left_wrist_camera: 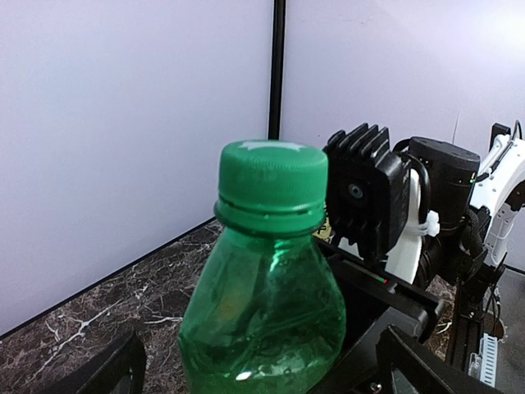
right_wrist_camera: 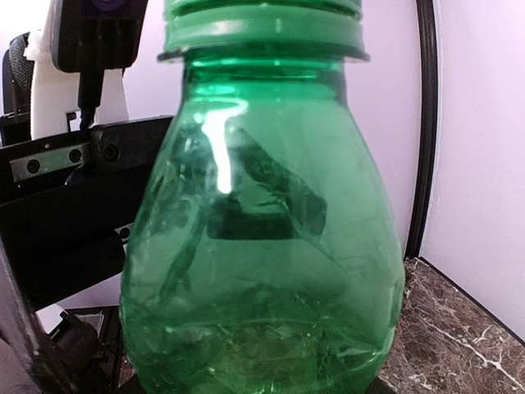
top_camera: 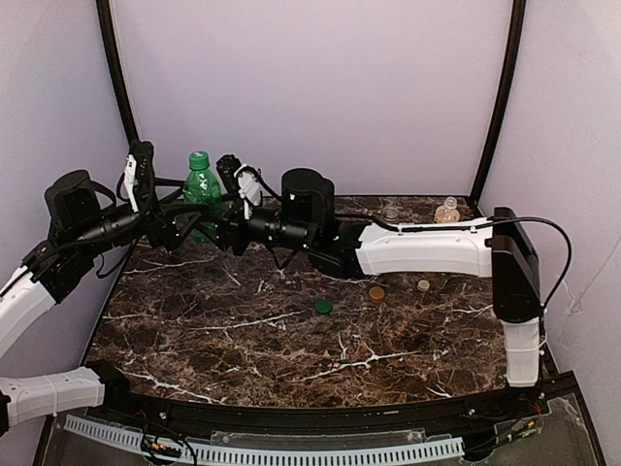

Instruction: Unscrew the bottle caps

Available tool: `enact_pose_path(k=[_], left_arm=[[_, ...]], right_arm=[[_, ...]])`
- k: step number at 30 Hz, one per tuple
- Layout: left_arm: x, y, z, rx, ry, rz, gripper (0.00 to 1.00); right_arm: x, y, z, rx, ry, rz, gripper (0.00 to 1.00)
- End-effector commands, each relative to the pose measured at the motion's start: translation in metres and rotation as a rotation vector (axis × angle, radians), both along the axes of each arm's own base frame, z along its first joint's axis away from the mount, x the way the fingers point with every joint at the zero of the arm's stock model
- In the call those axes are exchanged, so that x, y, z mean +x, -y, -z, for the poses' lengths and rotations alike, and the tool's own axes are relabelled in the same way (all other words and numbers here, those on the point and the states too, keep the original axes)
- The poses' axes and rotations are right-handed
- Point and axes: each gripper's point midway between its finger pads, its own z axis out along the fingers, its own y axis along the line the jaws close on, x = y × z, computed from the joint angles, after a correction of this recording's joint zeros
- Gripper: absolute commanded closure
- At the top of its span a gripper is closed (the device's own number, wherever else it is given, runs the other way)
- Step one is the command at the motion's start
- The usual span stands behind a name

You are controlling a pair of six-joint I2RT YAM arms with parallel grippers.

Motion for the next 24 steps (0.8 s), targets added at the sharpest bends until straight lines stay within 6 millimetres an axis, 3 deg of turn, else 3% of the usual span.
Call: enact_pose_path(k=[1, 3, 6, 9, 14, 18, 22, 24], left_arm=[[0.002, 0.001, -0.018, -0.061, 0.050, -0.008, 0.01], [0.003, -0.001, -0.025, -0.070, 0.070, -0.024, 0.03], [0.005, -0.002, -0.033, -0.078, 0.088, -0.036, 0.14], [0.006, 0.000, -0.020, -0.068, 0.036, -0.029, 0.24], [0.005, 0.002, 0.003, -0.061, -0.032, -0.018, 0.11], [0.008, 0.003, 0.000, -0.047, -0.006, -0.017, 0.02], [0.005, 0.007, -0.001, -0.042, -0.004, 0.017, 0.01], [0.006, 0.007, -0.001, -0.040, 0.000, 0.011, 0.05]], right_arm=[[-0.001, -0.011, 0.002, 0.013, -0.010, -0.001, 0.59], [-0.003, -0.012, 0.003, 0.010, -0.010, -0.007, 0.59], [-0.007, -0.013, 0.004, 0.005, -0.006, -0.014, 0.59], [-0.009, -0.013, 0.000, 0.011, 0.001, -0.015, 0.59], [-0.010, -0.011, -0.010, 0.029, 0.018, -0.010, 0.59], [-0.015, -0.014, -0.010, 0.028, 0.021, -0.036, 0.59], [-0.018, -0.015, -0.012, 0.036, 0.019, -0.050, 0.59], [-0.018, -0.015, -0.012, 0.037, 0.022, -0.054, 0.59]])
